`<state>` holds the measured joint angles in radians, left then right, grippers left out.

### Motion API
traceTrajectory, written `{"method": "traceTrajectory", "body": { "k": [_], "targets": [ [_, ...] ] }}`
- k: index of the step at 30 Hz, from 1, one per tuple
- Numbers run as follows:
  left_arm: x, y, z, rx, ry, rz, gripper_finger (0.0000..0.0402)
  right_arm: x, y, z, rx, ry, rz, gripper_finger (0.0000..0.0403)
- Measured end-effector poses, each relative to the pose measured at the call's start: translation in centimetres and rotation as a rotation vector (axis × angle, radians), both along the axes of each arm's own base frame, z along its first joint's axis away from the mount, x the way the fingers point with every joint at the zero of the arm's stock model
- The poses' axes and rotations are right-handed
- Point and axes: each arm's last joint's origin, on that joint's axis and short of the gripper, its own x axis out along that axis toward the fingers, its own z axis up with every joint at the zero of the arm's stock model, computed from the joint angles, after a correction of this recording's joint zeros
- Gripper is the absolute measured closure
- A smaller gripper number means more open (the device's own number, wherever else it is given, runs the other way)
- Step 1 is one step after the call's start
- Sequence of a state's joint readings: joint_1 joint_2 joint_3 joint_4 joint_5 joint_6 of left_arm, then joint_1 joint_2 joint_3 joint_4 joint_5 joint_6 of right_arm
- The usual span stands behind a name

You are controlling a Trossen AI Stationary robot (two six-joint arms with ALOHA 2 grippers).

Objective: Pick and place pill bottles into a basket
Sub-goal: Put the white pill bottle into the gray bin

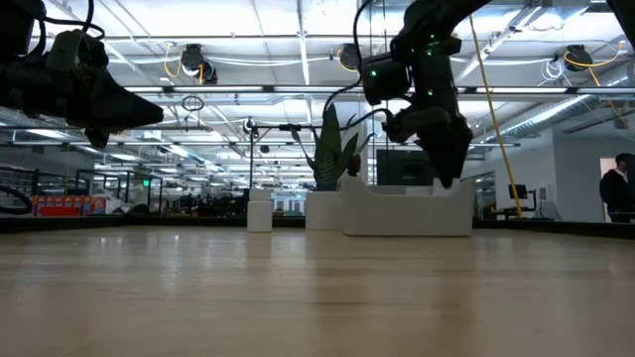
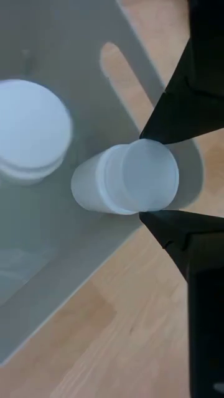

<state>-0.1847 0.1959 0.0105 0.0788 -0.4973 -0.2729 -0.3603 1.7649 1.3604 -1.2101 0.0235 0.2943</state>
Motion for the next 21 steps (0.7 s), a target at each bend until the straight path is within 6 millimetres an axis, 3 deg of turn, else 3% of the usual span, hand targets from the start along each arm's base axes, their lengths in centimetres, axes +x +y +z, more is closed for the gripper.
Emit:
{"method": "traceTrajectory", "body": {
  "k": [6, 14, 21],
  "targets": [
    [0.0, 0.0, 0.0, 0.0, 0.0, 0.0, 0.0337, -0.4, 0.1, -1.1, -0.003, -0.004, -0.001, 0.0254],
    [0.0, 0.0, 0.0, 0.0, 0.0, 0.0, 0.0337, -0.1, 0.1, -1.5, 0.0, -0.024, -0.002, 0.0213],
    [0.0, 0.0, 0.0, 0.0, 0.0, 0.0, 0.0337, -0.3, 0.2, -1.3, 0.021, -0.023, -0.003, 0.0202]
  ]
}}
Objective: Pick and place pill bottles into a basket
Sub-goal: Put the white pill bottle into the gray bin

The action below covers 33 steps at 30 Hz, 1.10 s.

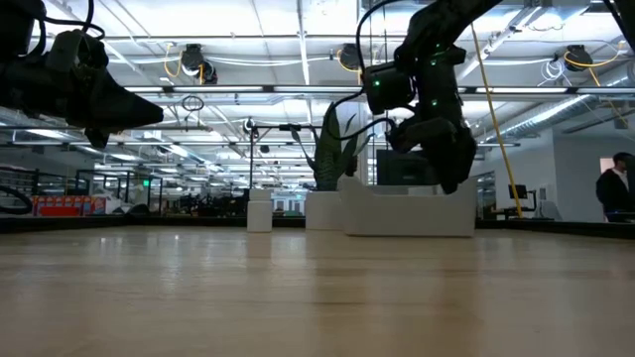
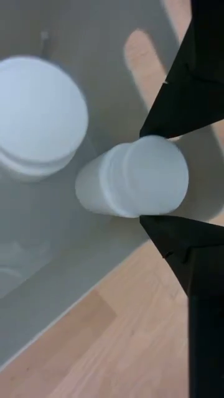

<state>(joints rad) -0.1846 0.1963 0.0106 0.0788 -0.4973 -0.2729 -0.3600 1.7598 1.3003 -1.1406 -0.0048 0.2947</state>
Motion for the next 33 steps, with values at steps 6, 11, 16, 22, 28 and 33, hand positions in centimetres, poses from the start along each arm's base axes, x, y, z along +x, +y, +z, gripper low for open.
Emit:
{"method": "traceTrajectory", "body": {
  "k": [6, 11, 16, 22, 28, 33],
  "targets": [
    [0.0, 0.0, 0.0, 0.0, 0.0, -0.001, 0.0337, -0.5, 0.2, 1.0, -0.008, -0.018, 0.001, 0.0207],
    [0.0, 0.0, 0.0, 0.0, 0.0, 0.0, 0.0337, -1.0, 0.4, 2.4, -0.029, -0.063, -0.006, 0.02],
    [0.0, 0.0, 0.0, 0.0, 0.0, -0.001, 0.0337, -1.8, 0.7, 4.3, -0.054, -0.13, -0.018, 0.0196],
    [0.0, 0.0, 0.0, 0.0, 0.0, 0.0, 0.0337, -3.3, 1.9, 7.4, -0.099, -0.254, -0.07, 0.0233],
    [0.0, 0.0, 0.0, 0.0, 0.0, -0.001, 0.0337, -4.5, 3.8, 10.5, -0.029, -0.457, -0.154, 0.0338],
    [0.0, 0.0, 0.0, 0.0, 0.0, 0.0, 0.0337, -4.6, 6.8, 14.0, -0.114, -0.757, -0.031, 0.0394]
  ]
}}
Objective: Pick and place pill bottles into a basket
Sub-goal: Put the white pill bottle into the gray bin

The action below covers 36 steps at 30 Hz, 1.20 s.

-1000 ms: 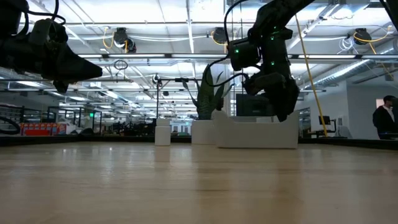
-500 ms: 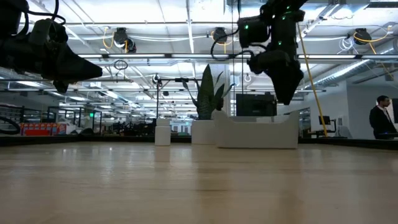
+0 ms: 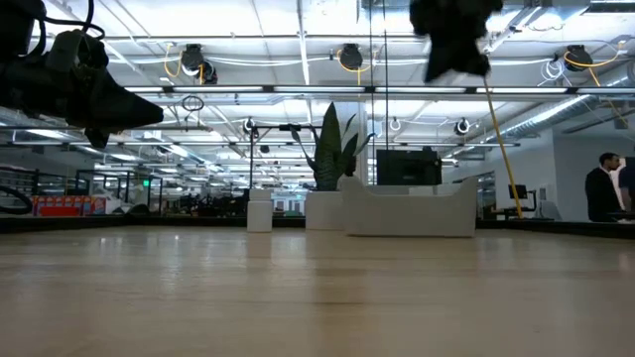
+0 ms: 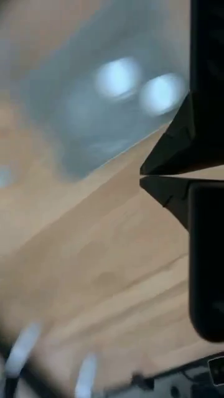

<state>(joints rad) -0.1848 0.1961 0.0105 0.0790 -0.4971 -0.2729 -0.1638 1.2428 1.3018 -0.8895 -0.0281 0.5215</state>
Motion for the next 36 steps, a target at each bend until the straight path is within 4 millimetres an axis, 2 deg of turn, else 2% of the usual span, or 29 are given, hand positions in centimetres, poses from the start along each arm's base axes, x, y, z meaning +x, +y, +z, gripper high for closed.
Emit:
{"method": "traceTrajectory", "body": {
  "k": [4, 7, 8, 12, 16, 20, 31, 36],
  "targets": [
    [0.0, 0.0, 0.0, 0.0, 0.0, 0.0, 0.0337, -0.6, 3.1, 2.2, -0.187, -0.218, 0.137, 0.0401],
    [0.0, 0.0, 0.0, 0.0, 0.0, 0.0, 0.0337, -2.1, 4.6, 1.8, -0.237, -0.364, 0.147, 0.0402],
    [0.0, 0.0, 0.0, 0.0, 0.0, 0.0, 0.0337, -2.8, 5.0, 1.3, -0.227, -0.406, 0.143, 0.0402],
    [0.0, 0.0, 0.0, 0.0, 0.0, 0.0, 0.0337, -5.2, 6.1, -3.0, -0.15, -0.495, 0.131, 0.0402],
    [0.0, 0.0, 0.0, 0.0, 0.0, 0.0, 0.0337, -7.0, 6.9, -5.7, -0.177, -0.619, 0.211, 0.0402],
    [0.0, 0.0, 0.0, 0.0, 0.0, 0.0, 0.0337, -8.7, 6.8, -8.1, -0.21, -0.642, 0.215, 0.0403],
    [0.0, 0.0, 0.0, 0.0, 0.0, 0.0, 0.0337, -12.4, 5.8, -11.3, -0.222, -0.745, 0.192, 0.0403],
    [0.0, 0.0, 0.0, 0.0, 0.0, 0.0, 0.0337, -13.4, 5.6, -13.1, -0.218, -0.778, 0.186, 0.0403]
  ]
}}
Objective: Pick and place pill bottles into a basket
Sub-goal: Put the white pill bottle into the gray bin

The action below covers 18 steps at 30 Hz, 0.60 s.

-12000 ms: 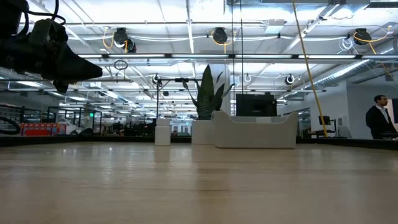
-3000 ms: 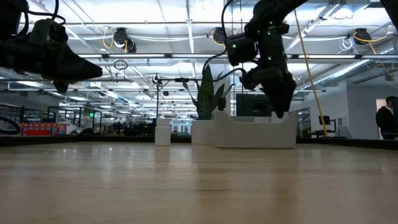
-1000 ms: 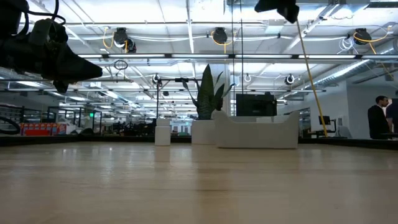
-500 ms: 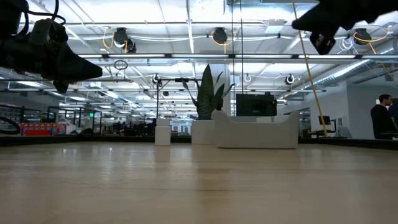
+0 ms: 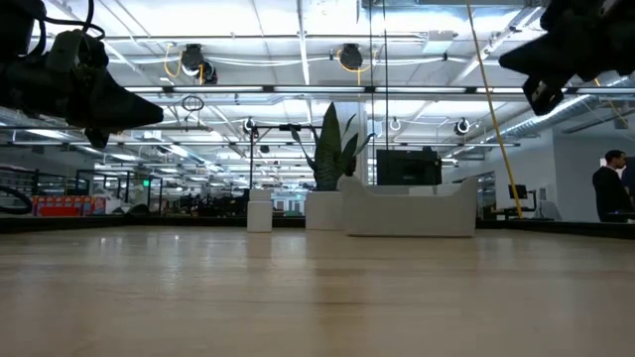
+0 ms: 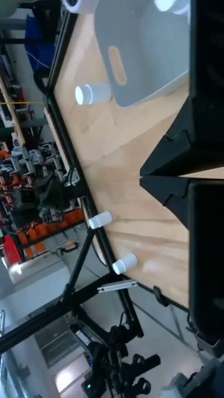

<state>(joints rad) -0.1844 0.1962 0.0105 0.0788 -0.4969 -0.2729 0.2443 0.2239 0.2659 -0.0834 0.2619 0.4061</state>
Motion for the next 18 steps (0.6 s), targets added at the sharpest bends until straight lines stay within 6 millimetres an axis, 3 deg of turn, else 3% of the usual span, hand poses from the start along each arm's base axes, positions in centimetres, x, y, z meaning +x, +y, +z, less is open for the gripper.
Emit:
{"method": "traceTrajectory", "body": {
  "k": [4, 18],
  "targets": [
    [0.0, 0.0, 0.0, 0.0, 0.0, 0.0, 0.0337, -0.4, -0.1, -1.5, 0.001, -0.012, 0.006, 0.0403],
    [0.0, 0.0, 0.0, 0.0, 0.0, 0.0, 0.0337, -1.2, -0.2, -3.9, 0.018, 0.016, 0.031, 0.0403]
  ]
}}
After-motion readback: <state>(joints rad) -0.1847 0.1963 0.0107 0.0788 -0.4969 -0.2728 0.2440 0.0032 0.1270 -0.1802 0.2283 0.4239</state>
